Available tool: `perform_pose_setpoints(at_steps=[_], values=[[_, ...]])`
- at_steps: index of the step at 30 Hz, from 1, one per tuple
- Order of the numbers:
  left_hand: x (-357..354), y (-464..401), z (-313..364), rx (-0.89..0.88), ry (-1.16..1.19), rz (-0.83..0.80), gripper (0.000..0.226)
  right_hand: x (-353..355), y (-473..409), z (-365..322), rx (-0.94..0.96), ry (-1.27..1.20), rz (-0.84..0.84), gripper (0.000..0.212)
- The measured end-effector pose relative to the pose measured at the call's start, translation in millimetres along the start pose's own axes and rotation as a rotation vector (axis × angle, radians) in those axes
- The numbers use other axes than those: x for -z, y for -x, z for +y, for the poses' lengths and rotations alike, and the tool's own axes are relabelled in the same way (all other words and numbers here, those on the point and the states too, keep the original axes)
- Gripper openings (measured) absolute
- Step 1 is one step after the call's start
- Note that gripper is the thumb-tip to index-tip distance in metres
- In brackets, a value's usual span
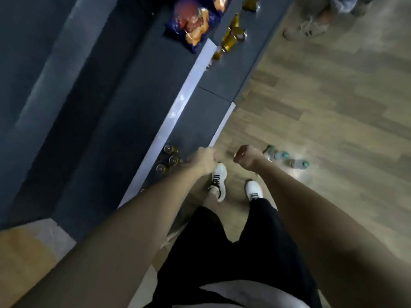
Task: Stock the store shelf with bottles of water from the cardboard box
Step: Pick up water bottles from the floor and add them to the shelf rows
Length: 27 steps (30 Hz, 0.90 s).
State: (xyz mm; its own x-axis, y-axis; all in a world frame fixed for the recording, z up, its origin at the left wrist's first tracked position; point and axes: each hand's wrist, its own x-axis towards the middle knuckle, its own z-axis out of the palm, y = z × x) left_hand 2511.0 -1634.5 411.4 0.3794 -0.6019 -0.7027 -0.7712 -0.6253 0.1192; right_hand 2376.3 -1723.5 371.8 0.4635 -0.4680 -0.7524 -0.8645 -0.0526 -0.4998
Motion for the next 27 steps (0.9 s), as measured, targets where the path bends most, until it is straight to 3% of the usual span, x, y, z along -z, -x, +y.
perform_pose_setpoints(at_steps=[7, 16, 21, 27], values=[[-69.3, -123.5, -8.3, -0.117, -0.037, -0.177, 0.02, -61.2, -74.1, 54.4, -0.344, -0.341, 0.092, 0.03], [-172.4, -265.4, -34.1, -0.17, -0.139, -0.243, 0.015, -151.0, -191.9, 119.3, -0.464, -0.485, 0.153, 0.04], [-228.0, -318.2, -52.4, -0.19, -0.166, -0.28, 0.002, -196.0, -241.9, 159.5, -0.494, -0.503, 0.196, 0.039], [-282.3, -363.9, -65.3, -0.205, -0.148, -0.313, 0.005, -235.8, -291.0, 199.0, -0.499, -0.511, 0.197, 0.046]])
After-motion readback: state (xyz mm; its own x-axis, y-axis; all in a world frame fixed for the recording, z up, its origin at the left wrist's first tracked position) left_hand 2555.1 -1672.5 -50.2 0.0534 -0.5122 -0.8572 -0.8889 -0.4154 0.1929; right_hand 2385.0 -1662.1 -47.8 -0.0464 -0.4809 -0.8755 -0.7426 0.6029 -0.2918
